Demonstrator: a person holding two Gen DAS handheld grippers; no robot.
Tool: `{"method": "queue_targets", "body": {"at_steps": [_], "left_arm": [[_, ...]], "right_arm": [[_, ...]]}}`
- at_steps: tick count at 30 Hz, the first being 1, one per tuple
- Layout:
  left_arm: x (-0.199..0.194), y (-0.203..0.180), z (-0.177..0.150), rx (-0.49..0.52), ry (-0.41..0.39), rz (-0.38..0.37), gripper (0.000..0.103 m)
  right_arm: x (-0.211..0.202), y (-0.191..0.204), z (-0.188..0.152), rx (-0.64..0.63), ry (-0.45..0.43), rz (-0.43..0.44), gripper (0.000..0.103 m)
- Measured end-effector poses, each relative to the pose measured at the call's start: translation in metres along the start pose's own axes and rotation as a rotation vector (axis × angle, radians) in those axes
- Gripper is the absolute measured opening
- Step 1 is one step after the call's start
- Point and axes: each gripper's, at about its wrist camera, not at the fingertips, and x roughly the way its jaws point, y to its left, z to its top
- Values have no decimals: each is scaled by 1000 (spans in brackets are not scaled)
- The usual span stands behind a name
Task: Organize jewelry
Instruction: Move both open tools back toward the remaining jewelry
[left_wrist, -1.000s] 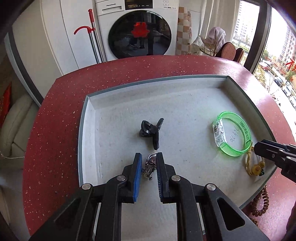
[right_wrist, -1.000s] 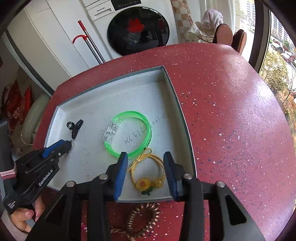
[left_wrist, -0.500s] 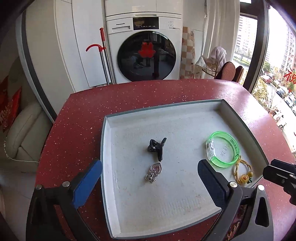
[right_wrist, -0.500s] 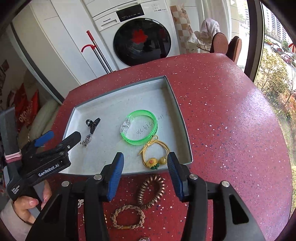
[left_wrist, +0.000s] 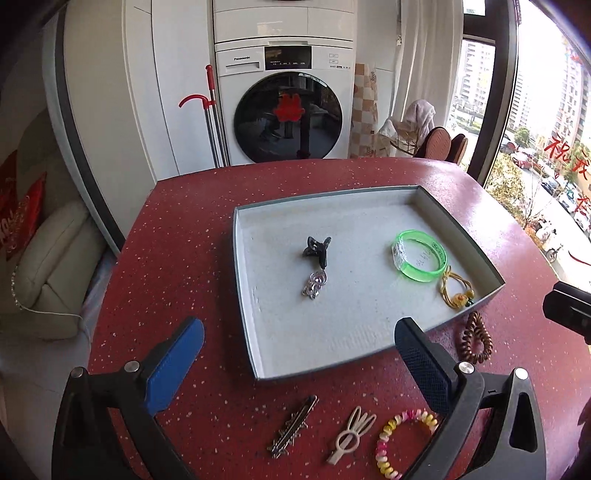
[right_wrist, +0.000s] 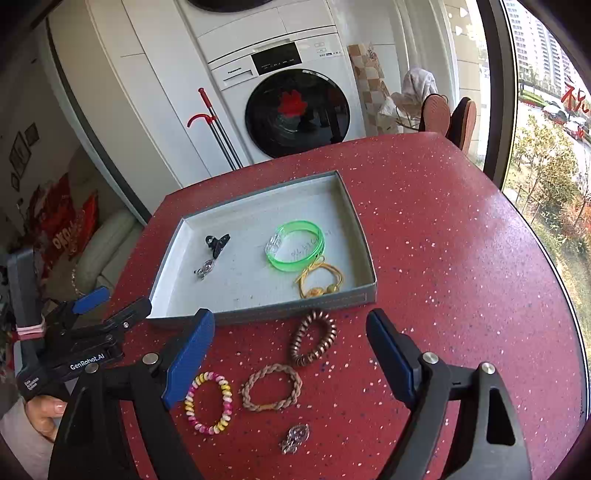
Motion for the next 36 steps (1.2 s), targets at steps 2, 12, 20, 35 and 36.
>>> {"method": "queue_targets", "body": {"at_steps": [2, 12, 20, 35, 36], "left_arm": [[-10, 2, -9, 5, -8, 5, 103], [-41, 20, -60, -10, 0, 10, 103], [-29, 34, -101, -38, 87, 46, 103], [4, 22, -90, 69, 123, 66, 103], [5, 22, -88, 74, 124, 64, 103]], "right_arm": [[-4, 1, -5, 12, 18, 17, 86], [-24, 2, -37, 4, 57, -7, 87], [-5, -3, -92, -1, 180, -60, 87], [23, 6, -101, -53, 224, -163, 87], [26, 8, -100, -58, 226, -169, 86]]}}
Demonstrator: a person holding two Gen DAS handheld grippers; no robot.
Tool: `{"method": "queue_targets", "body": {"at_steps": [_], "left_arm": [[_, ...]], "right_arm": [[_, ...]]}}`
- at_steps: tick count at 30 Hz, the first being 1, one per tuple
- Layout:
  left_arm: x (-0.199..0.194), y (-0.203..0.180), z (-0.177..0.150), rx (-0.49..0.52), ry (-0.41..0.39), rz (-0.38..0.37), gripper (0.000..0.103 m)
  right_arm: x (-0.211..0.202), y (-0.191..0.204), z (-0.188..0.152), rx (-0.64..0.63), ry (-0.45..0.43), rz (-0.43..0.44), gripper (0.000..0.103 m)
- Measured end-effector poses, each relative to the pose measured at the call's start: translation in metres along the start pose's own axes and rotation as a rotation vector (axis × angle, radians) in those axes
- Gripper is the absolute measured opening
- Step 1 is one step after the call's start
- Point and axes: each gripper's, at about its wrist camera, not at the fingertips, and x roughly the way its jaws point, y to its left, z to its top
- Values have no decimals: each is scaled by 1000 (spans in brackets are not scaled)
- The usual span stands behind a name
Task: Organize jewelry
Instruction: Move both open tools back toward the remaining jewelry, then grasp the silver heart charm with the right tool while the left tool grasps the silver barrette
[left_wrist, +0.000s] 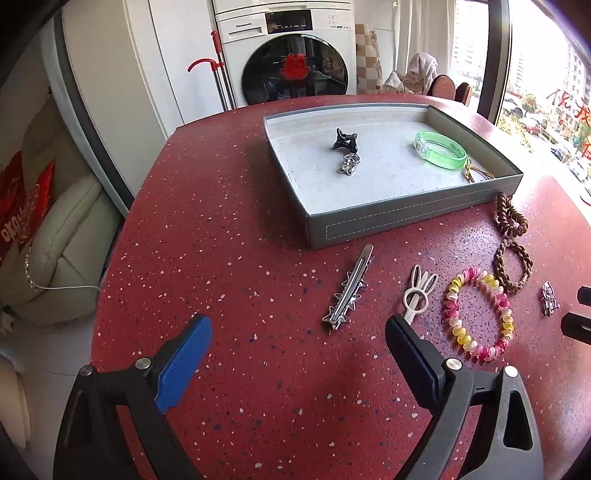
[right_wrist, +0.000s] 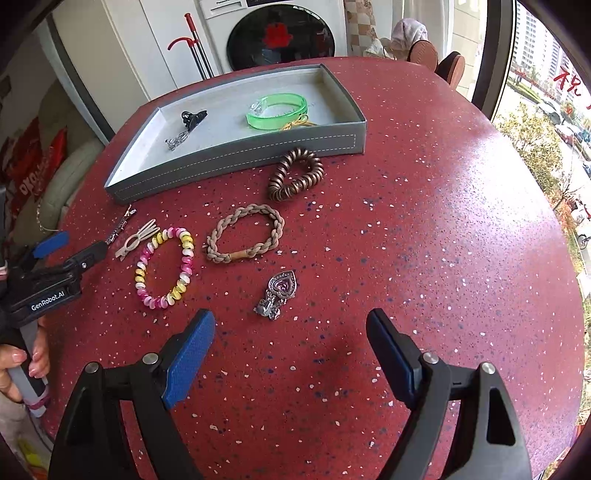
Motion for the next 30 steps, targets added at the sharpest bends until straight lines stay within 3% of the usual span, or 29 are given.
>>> {"method": "queue_targets", "body": {"at_steps": [3, 9, 10, 13, 17, 19, 26, 30], "left_arm": [[4, -2, 5, 14, 1, -6, 103], [16, -11, 12, 39, 33, -27, 92], [17, -12, 12, 41, 38, -32, 85], [20, -14, 15, 28, 49, -56, 83], [20, -18, 15, 32, 47, -80, 64], [19, -22, 15, 48, 44, -89, 39], [10, -25, 12, 62, 24, -109, 30], [-1, -20, 13, 41, 8, -141, 30]], "right_arm": [[6, 6, 1, -3, 7, -10, 83], [14, 16, 2, -29, 3, -65, 65], [15, 18, 2, -36, 2, -76, 61], [15, 20, 1, -55, -2, -118, 50], [13, 21, 0, -68, -9, -113, 25], [13, 23, 0, -75, -10, -105, 17], [1, 13, -1, -39, -45, -25, 16], [-10, 3, 4, -8, -69, 13, 16]]}}
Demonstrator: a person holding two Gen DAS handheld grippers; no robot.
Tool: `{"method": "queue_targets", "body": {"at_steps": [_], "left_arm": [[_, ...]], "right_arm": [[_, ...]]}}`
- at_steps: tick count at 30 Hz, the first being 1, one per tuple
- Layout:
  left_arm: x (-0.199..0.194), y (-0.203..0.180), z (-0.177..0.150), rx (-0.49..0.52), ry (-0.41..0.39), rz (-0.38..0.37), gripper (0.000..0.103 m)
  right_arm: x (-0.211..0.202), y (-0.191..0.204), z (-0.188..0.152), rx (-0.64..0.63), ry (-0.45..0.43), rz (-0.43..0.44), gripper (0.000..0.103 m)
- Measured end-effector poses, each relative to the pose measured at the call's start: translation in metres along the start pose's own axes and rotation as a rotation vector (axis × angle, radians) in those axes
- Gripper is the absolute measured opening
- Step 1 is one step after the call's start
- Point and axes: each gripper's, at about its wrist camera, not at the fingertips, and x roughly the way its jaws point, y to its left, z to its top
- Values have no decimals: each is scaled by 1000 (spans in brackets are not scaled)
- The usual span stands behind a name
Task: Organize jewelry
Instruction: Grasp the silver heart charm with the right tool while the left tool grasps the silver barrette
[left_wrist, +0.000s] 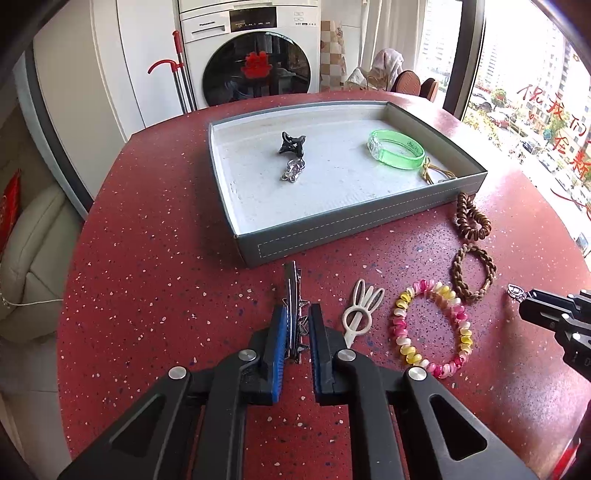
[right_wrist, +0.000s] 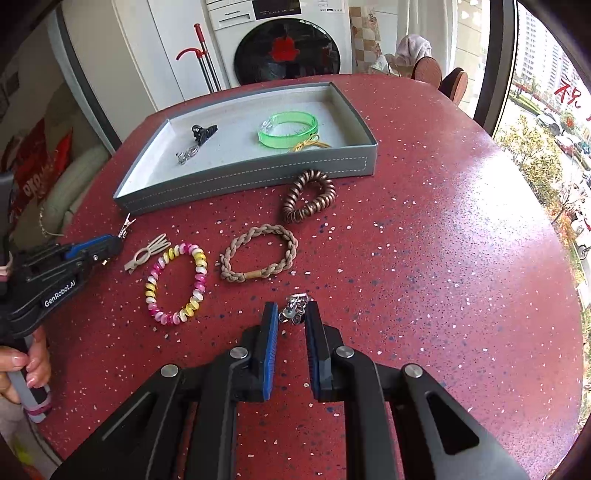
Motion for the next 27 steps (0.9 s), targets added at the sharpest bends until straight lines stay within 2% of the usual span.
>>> {"method": "queue_targets", "body": {"at_steps": [10, 18, 27], "left_arm": [[-16, 10, -2, -47, -14, -43, 30], [-35, 4, 7, -29, -58, -51, 30], [-49, -8, 27, -9, -105, -71, 30]], "right_arm": [[-16, -11, 9, 43, -46, 70, 16], [-32, -9, 17, 32, -84, 109, 16], [-38, -7, 47, 23, -114, 145, 16]]}}
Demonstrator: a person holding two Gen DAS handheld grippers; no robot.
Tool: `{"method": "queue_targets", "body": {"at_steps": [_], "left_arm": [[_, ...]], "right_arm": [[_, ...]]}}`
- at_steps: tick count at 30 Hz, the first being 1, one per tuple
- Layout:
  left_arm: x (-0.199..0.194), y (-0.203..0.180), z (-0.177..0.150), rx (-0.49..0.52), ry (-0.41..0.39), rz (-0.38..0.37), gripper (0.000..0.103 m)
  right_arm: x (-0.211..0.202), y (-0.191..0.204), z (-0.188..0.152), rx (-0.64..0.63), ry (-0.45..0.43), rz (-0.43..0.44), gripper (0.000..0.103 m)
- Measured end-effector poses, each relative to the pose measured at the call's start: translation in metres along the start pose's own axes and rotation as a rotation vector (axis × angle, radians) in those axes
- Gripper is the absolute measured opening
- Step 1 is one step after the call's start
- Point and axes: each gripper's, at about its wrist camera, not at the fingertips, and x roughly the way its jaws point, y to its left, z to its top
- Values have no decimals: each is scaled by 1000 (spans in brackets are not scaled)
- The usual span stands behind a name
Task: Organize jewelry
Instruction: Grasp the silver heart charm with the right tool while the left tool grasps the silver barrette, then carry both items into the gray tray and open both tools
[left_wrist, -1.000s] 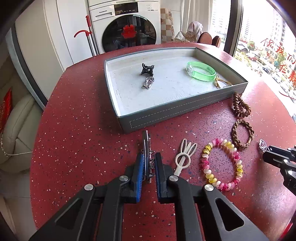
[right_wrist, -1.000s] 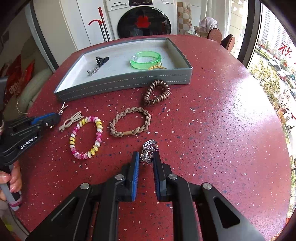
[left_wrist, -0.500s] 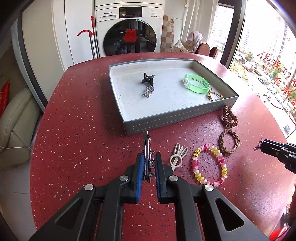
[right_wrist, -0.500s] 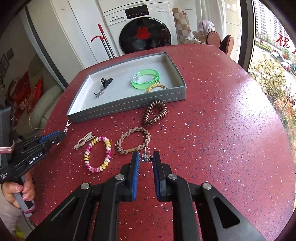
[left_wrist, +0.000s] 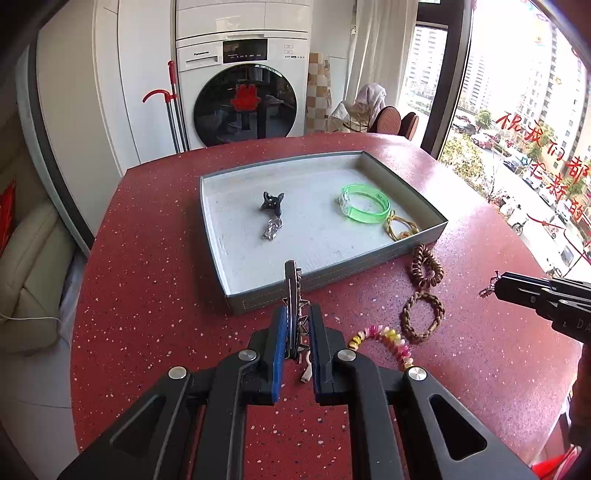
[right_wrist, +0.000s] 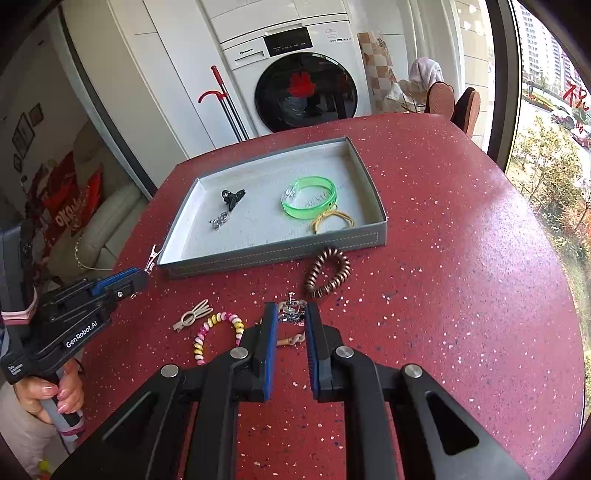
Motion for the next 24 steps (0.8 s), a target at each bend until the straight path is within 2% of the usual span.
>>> {"method": "queue_targets", "body": {"at_steps": [13, 18, 24], "left_arm": [[35, 3, 39, -62, 10, 19, 30], [61, 7, 52, -90, 47, 12, 30], [92, 8, 60, -78, 100, 32, 30]], "right_arm": [[38, 0, 62, 24, 14, 67, 16], [68, 1, 79, 45, 52, 90, 16], [112, 0, 89, 69, 127, 110, 16]]}}
